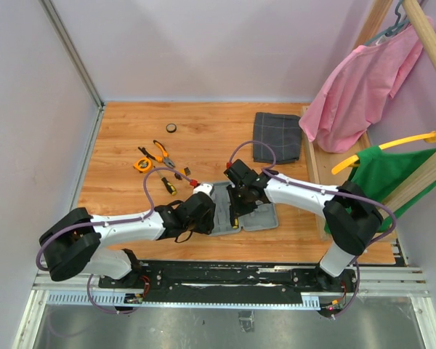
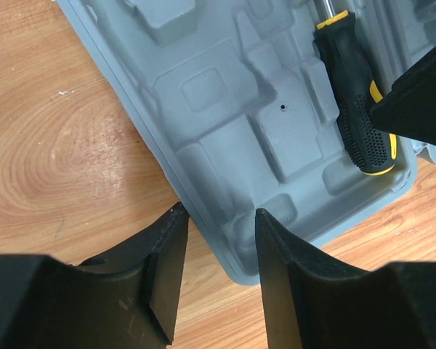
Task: Sort the tools into containers
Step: Adjust the screwdriver in the storage box.
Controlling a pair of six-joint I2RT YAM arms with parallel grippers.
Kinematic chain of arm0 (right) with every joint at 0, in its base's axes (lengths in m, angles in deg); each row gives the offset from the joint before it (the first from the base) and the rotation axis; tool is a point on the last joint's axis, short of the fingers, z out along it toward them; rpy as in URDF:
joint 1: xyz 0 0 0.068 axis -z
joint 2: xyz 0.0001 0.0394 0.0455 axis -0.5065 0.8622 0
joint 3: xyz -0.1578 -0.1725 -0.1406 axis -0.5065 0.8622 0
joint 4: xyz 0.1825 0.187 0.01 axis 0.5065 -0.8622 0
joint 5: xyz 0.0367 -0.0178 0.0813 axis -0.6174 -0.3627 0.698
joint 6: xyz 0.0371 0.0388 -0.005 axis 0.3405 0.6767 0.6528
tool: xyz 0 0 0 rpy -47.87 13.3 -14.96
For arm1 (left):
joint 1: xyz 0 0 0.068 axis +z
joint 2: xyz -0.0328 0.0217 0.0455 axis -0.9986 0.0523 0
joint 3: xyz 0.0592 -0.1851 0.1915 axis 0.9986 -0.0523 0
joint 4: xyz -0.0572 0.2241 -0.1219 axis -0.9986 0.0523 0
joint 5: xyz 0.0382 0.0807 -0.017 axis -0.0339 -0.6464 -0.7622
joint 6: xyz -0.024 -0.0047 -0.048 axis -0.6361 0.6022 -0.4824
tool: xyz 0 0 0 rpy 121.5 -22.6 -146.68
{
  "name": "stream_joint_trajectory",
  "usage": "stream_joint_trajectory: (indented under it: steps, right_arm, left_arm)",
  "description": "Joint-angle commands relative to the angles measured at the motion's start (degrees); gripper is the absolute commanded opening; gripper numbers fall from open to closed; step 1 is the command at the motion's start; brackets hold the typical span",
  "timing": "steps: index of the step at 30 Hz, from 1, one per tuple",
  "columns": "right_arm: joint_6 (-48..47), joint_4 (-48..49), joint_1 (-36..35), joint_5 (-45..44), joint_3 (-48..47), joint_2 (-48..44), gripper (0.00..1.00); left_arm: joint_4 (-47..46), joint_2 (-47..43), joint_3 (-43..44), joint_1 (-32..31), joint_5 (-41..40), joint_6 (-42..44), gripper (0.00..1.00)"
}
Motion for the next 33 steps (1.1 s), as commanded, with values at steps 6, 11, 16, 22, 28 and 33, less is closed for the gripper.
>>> stream_joint_trajectory:
  steps: [6, 11, 16, 22, 28, 33]
  right_arm:
    - [-0.5, -3.8, -0.7, -6.6, 0.2, -0.2, 0.24]
    - [-2.2, -3.1, -0.8, -5.6, -0.4, -4.6, 0.28]
    - [-2.2, -2.2, -0.2, -5.3, -1.8, -5.0, 0.24]
    - [-2.3, -1.5, 1.6, -4.2, -7.1, 0.2, 0.19]
    - [-3.3, -2.6, 2.7, -4.3, -12.7, 5.7, 0.17]
    - [-3.7, -3.0, 3.6, -4.8, -15.4, 8.7, 0.16]
  left_arm:
    - [-0.1, -1.8, 0.9, -0.1, -2.2, 0.2, 0.46]
    - [1.3, -5.4, 1.5, 0.2, -4.7, 0.1, 0.47]
    - [2.6, -8.3, 1.6, 1.2, -5.9, 0.4, 0.48]
    - [3.0, -8.8, 0.6, 1.3, -5.5, 0.1, 0.48]
    - [2.5, -9.8, -0.9, 1.4, -4.8, -0.6, 0.48]
    - [2.5, -9.4, -1.0, 1.3, -4.5, -0.4, 0.48]
